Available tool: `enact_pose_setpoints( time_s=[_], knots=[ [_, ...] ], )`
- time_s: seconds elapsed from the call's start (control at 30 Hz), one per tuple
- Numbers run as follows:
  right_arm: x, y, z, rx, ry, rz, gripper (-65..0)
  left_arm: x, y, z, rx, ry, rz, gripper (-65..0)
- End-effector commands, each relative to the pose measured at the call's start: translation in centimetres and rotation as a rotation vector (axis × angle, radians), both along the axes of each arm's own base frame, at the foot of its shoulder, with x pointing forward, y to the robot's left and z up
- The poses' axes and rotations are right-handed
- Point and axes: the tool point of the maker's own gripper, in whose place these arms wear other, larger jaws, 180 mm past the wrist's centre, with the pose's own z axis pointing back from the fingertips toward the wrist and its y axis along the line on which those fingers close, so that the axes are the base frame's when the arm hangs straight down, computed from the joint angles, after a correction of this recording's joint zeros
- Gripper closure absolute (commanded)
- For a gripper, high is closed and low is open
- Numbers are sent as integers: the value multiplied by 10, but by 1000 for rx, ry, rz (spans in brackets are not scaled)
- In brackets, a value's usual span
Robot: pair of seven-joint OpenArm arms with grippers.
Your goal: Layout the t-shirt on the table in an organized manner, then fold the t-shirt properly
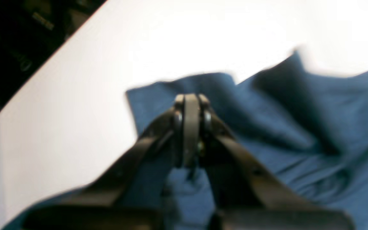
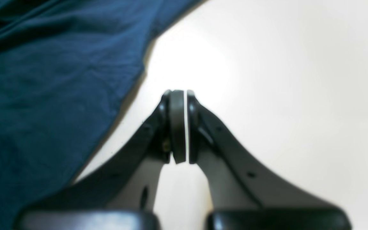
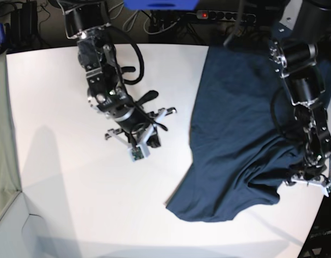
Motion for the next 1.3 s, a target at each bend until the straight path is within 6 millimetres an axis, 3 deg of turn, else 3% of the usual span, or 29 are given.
enact_pose_setpoints(
  time_s=[0.0,0.1,0.17,0.3,0.43,0.57,0.8,0.93,1.13,1.27],
  knots=[
    [10,-1,18,11,-63,0,0,14,2,34,33,-90,2,0],
    [12,-6,18,4,-66,-6,0,9,-26,41,8,-103,-37,0],
    [15,-15,17,-18,-74,-9,0,2,-57,40,-45,-87,-76,0],
    [20,-27,20,-50,-93,-10,0,-20,-123,18,-171,-41,-143,0],
    [24,-43,20,-92,-104,-16,0,-38,-188,-19,-207,12,-239,0],
    [28,-68,20,-98,-97,-82,0,-46,-220,-44,-169,16,-311,0],
    [32,-106,21,-99,-93,-185,0,-52,-244,-90,-191,101,-351,0],
    [34,-119,23,-100,-96,-219,0,-63,-294,-121,-199,205,-470,0],
    [36,-133,26,-119,-104,-239,0,-99,-382,-136,-115,285,-780,0],
    [37,-134,27,-120,-108,-239,0,-123,-399,-141,-46,303,-907,0]
  ],
)
